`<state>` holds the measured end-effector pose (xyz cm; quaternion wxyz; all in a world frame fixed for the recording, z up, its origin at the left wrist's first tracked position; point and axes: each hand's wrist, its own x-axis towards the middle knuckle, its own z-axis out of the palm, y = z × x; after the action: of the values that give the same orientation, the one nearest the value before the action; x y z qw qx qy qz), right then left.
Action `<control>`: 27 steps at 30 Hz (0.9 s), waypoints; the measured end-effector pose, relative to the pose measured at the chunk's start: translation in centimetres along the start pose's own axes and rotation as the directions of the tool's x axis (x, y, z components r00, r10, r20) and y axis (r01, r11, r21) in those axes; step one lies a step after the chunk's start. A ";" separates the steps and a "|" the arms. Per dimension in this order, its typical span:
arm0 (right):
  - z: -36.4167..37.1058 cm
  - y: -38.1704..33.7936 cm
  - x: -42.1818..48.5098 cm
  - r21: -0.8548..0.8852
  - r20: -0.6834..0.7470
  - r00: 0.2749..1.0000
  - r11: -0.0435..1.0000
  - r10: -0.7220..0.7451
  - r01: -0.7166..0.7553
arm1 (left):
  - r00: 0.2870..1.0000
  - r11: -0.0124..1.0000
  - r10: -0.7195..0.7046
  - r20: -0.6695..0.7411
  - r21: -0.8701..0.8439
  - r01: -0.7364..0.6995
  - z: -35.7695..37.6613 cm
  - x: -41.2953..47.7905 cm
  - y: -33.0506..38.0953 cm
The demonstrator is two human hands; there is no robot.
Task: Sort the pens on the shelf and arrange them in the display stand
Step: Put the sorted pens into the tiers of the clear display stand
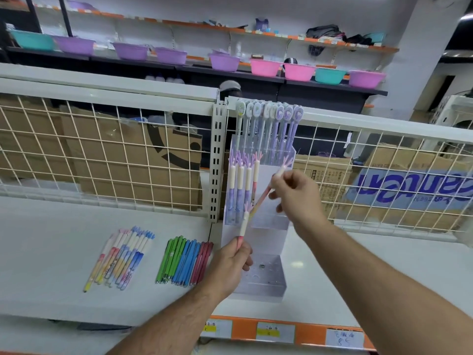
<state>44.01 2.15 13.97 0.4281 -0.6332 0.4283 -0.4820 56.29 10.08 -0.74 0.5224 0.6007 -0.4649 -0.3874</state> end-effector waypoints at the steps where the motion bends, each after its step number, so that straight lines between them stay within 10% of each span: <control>1: -0.2 -0.6 0.6 -0.015 -0.022 0.999 1.000 -0.027 0.026 | 1.000 1.000 -0.002 0.000 0.015 0.002 0.0 0.0 0.0; 16: 2.0 0.5 2.9 -0.429 0.088 0.987 0.890 -0.131 0.157 | 1.000 0.999 -0.004 -0.016 0.053 0.004 0.0 0.2 -0.3; 27: 2.1 1.9 3.0 -0.408 0.080 0.995 0.909 -0.060 0.087 | 1.000 0.998 -0.010 -0.026 0.062 0.012 0.0 0.3 -0.4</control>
<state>46.31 -0.97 12.52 0.2808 -0.7401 0.4818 -0.3759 56.39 9.81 -1.09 0.5073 0.6240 -0.4667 -0.3679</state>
